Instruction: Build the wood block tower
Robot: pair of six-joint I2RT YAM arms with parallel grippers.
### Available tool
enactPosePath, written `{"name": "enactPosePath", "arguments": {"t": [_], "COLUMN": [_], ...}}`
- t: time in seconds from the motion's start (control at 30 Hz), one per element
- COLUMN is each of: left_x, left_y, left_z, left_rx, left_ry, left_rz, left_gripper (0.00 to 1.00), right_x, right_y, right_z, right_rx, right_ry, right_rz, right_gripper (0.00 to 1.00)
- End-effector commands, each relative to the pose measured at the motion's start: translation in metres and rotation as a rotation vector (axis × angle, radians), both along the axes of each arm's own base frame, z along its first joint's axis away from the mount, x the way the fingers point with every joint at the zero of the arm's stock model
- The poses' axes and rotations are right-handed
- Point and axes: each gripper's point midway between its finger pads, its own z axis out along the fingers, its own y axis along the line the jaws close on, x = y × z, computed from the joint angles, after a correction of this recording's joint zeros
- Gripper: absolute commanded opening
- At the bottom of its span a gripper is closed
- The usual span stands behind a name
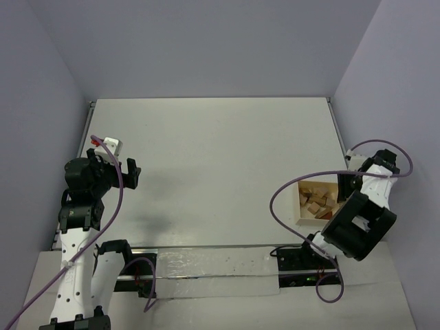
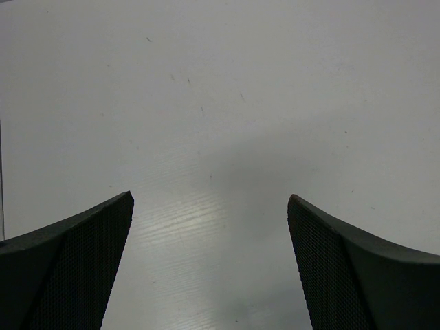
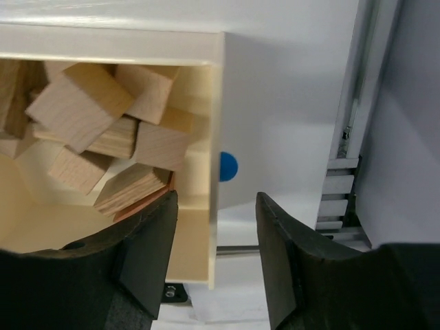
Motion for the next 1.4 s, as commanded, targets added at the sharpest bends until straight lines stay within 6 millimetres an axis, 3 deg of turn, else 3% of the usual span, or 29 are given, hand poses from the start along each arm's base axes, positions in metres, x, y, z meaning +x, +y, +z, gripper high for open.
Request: {"name": "enactPosePath", "arguments": {"t": [0.0,1.0,1.13,1.27,1.37], "left_x": [0.000,0.001,0.001,0.002,0.002], "left_y": [-0.004,-0.001,-0.001,0.000,0.000], "left_z": [0.023,0.022,0.022,0.022,0.022], "left_rx": [0.006,0.010,0.012,0.013,0.013], "left_ry": [-0.064,-0.061,-0.063,-0.064,-0.065], "left_rz": [-0.032,-0.019,-0.016,-0.012,-0.012], "left_gripper": [0.99,0.99,0.99,0.99,0.99], "right_x": [0.003,-0.005,-0.008,-0.006,0.003], "right_y": [-0.017,-0.006,-0.002,0.000,0.003], "right_z": [-0.008,-0.042,-0.047,-0.042,-0.024], "right_rx": [0.004,0.057,0.048,0.052,0.035], "right_ry": [-0.021,0.014,0.022,0.011,-0.029], "right_rz": [-0.024,-0.076,-0.066,-0.060,-0.038], "right_gripper": [0.55,0.39,0.27,0.01,0.00]}}
